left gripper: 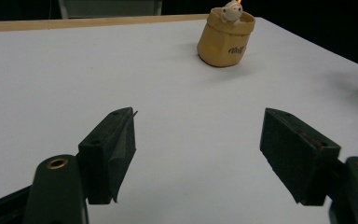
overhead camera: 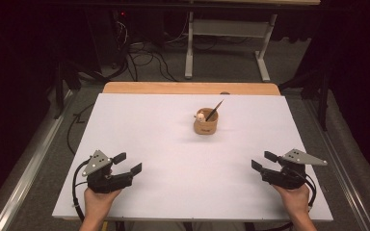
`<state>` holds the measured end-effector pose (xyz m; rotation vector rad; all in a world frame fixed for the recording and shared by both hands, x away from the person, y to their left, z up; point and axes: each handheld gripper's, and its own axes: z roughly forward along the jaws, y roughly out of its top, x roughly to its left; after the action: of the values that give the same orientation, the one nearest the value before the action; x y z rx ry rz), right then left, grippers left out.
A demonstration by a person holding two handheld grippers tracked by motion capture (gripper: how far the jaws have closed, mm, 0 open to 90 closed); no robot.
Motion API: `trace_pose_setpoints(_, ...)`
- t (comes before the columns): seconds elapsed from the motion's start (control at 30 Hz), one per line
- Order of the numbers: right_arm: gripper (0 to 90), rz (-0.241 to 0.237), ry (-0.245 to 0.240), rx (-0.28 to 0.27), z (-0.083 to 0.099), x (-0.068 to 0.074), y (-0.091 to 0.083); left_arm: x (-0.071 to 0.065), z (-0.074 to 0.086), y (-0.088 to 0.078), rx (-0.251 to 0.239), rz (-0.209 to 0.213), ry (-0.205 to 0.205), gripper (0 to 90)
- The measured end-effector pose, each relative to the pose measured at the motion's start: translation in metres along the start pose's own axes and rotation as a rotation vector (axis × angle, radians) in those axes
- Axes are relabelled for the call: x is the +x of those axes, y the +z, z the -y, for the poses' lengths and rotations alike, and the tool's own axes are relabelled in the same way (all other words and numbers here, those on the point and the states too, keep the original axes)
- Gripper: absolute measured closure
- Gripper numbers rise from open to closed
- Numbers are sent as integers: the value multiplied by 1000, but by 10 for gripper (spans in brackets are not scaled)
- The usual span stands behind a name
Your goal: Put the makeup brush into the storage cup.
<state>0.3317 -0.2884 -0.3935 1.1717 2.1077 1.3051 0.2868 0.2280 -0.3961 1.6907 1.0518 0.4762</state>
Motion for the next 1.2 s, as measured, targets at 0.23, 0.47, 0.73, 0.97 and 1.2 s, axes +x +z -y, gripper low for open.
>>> trace_pose_setpoints(0.23, 360, 17, 12, 9, 5, -3, 2, 0, 0, 0, 3, 1, 4, 272)
trace_pose_setpoints(0.47, 359, 23, 11, 13, 8, -4, 3, 0, 0, 1, 5, 2, 3, 272)
trace_pose_setpoints(0.73, 357, 31, 2, 27, 12, -3, 6, 2, 0, 0, 3, -1, -6, 272)
trace_pose_setpoints(0.97, 356, 35, -9, 35, 14, -1, 8, 2, 0, 1, 2, 1, -5, 272)
trace_pose_setpoints(1.2, 355, 42, -3, 31, 14, 0, 6, 2, 0, 2, 0, 5, -7, 272)
